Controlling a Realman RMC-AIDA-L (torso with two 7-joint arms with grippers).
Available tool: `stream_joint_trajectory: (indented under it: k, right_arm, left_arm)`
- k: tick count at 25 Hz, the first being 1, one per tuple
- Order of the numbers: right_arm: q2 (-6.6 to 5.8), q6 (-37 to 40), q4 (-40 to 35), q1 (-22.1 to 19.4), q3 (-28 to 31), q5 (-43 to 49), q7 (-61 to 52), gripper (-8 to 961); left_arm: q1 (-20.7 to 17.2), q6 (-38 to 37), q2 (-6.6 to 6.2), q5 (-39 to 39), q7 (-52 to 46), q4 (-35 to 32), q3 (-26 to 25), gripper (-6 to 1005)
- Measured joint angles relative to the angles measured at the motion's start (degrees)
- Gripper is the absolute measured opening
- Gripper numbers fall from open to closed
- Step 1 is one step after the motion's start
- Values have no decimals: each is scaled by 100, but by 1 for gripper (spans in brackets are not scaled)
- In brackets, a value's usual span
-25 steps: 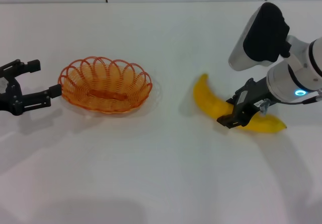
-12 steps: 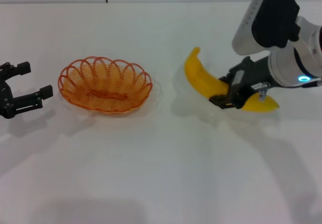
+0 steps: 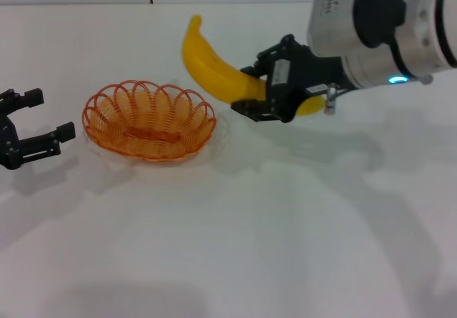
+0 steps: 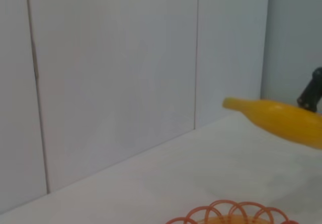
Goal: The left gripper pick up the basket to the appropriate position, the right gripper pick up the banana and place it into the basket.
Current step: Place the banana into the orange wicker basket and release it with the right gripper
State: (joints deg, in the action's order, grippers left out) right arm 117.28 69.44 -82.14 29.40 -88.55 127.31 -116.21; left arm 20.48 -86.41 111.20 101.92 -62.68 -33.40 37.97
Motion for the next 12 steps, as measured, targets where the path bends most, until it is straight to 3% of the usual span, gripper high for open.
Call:
stream_joint_trajectory:
  k: [12]
  right_arm:
    - [13, -918, 1222, 924, -504, -75, 178, 484]
  left_arm:
    - [-66, 11, 70, 50, 190, 9, 69, 900]
